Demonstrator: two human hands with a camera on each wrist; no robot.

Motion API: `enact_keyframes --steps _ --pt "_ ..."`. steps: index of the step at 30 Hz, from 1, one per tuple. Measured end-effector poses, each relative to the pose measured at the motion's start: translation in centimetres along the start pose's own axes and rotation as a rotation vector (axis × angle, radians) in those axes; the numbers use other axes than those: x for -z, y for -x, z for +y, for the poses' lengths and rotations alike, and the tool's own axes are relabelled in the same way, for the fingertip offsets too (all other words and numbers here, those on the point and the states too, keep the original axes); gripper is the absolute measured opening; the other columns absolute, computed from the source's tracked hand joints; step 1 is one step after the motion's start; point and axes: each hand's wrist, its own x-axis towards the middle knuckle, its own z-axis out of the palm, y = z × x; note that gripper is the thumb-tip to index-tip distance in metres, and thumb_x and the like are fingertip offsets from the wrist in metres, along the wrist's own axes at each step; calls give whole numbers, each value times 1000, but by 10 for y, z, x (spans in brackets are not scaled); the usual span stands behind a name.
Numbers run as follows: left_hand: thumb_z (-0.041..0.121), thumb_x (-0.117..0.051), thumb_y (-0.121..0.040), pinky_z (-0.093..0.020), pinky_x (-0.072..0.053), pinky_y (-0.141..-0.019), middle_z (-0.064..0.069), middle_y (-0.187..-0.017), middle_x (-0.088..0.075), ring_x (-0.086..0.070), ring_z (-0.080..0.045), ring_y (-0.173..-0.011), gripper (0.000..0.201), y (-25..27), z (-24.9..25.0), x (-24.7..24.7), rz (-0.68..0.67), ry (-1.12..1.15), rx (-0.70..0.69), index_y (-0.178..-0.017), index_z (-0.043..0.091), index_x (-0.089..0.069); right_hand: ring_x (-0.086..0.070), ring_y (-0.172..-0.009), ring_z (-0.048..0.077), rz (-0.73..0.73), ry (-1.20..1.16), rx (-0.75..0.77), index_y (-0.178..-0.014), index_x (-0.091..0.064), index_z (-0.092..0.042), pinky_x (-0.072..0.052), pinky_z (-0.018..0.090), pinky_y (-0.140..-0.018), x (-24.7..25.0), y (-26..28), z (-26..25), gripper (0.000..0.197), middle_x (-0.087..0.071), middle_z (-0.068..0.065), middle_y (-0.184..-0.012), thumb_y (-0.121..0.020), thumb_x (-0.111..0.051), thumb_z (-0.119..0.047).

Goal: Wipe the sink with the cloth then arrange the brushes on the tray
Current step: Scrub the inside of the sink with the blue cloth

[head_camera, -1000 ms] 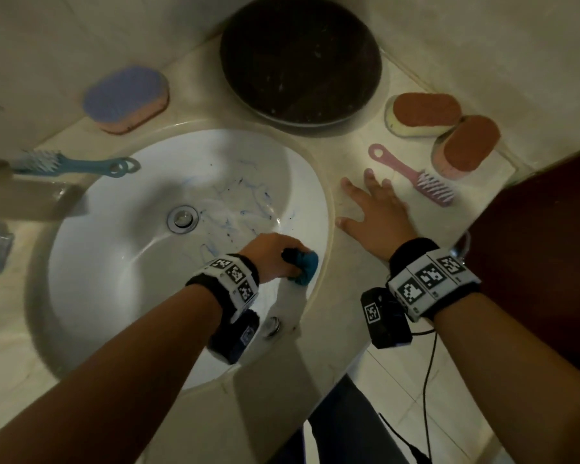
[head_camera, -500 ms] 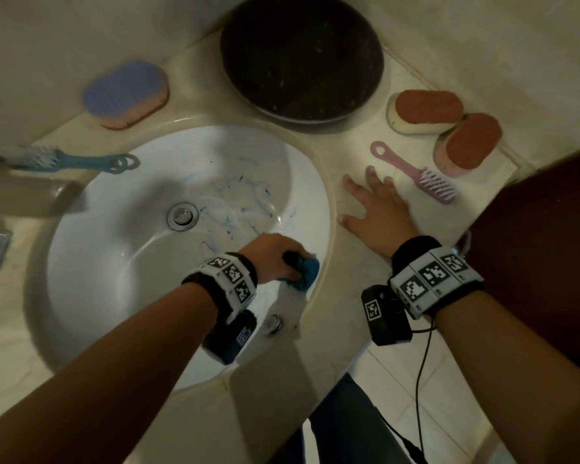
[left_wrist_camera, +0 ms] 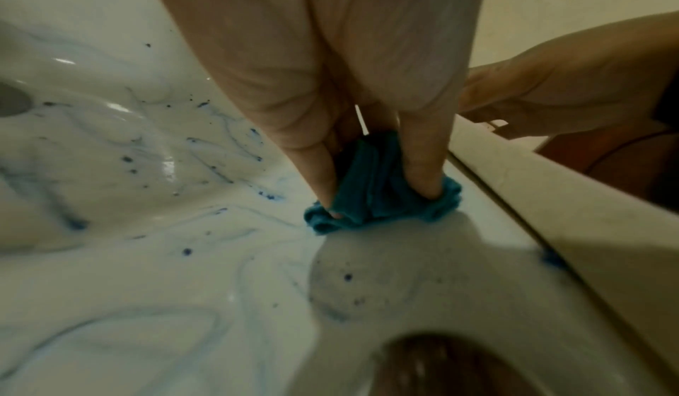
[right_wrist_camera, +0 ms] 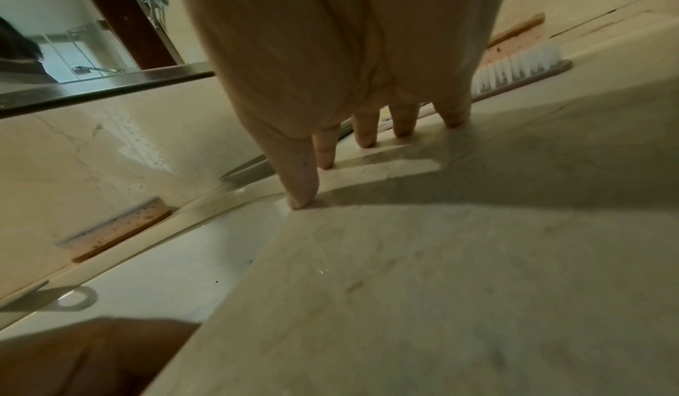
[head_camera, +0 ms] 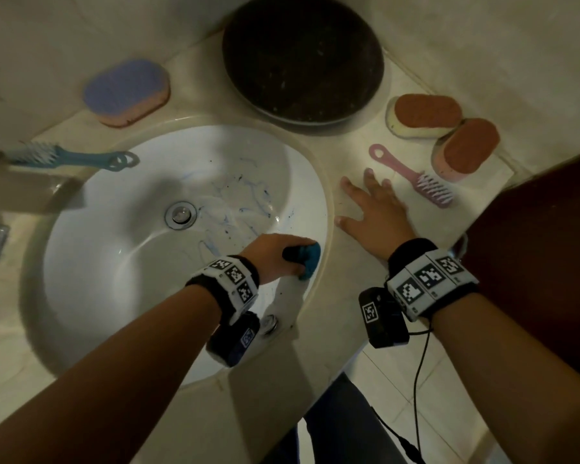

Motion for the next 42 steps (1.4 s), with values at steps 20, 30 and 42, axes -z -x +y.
enact_keyframes --steps 20,30,42 --pt "15 -73 -77 -23 -36 -97 -1 -128 -55 -50 -17 -119 52 20 -21 -3 -107 -72 -29 -126 21 -55 4 -147 27 1 -17 10 -147 -13 -41 -6 52 -116 1 1 0 67 5 -3 -160 -91 -49 -45" --pt "14 -73 -77 -20 -39 -92 2 -121 -60 -54 -17 -115 52 17 -33 -2 -50 56 3 -124 26 -54 4 -147 27 5 -12 5 -147 -13 -40 -8 52 -117 0 0 0 67 5 -2 -160 -91 -50 -45" --pt "23 -66 -85 -19 -33 -99 2 -131 -56 -49 -16 -123 43 26 -36 5 -233 -224 -24 -127 26 -57 4 -147 27 -3 -7 -6 -147 -12 -42 -7 53 -116 0 0 -1 68 6 -3 -160 -91 -50 -45"
